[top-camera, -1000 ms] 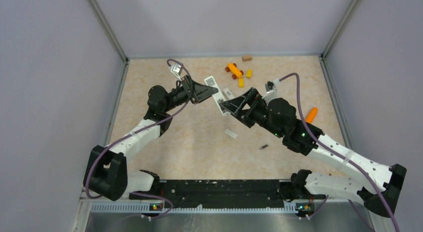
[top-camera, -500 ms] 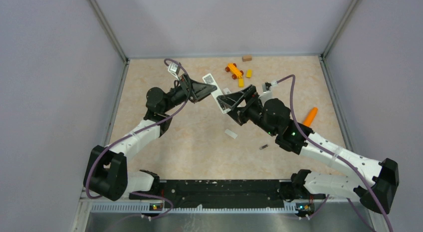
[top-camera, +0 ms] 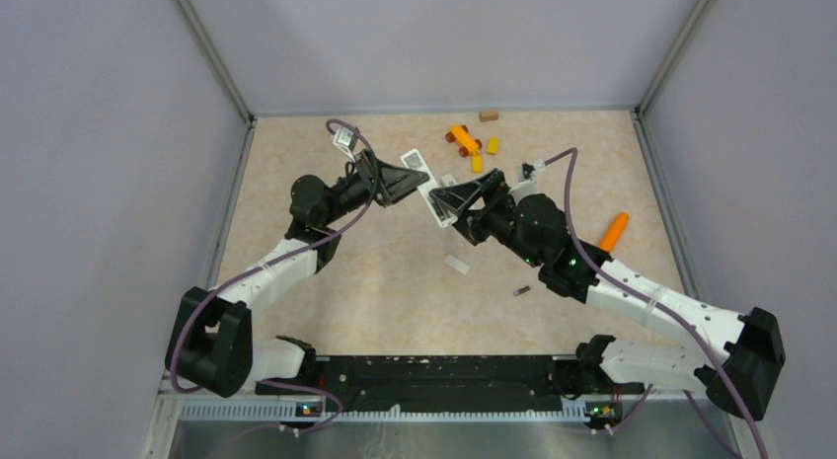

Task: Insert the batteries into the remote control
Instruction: Load the battery into the remote control.

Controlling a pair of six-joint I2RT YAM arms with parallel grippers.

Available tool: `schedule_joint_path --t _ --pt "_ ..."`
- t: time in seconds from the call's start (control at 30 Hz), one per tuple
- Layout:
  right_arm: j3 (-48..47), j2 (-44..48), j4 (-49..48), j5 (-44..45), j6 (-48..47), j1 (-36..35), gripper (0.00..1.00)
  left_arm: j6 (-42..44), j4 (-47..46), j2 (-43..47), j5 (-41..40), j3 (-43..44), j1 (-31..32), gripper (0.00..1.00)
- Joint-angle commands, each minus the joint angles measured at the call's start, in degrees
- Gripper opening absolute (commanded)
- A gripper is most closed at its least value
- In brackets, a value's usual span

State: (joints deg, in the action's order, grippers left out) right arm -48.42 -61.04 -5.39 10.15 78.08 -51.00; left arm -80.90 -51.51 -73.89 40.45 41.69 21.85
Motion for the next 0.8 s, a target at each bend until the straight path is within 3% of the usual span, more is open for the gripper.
schedule_joint_path --t 0.0,0.4,0.77 --pt "-2.36 -0.52 -0.85 -0.64 -1.93 1.10 0.73 -0.16 -4.77 1.58 -0.11 0.23 0.04 0.00" --pt "-1.64 -0.57 -1.65 -1.89 -3.14 1.95 0.57 -0.61 -5.03 1.42 -0.21 0.46 -0.03 0.00" --pt "-1.32 -0.40 -1.34 -2.42 -4.00 2.03 0.56 0.04 -4.32 1.13 -0.25 1.16 0.01 0.00"
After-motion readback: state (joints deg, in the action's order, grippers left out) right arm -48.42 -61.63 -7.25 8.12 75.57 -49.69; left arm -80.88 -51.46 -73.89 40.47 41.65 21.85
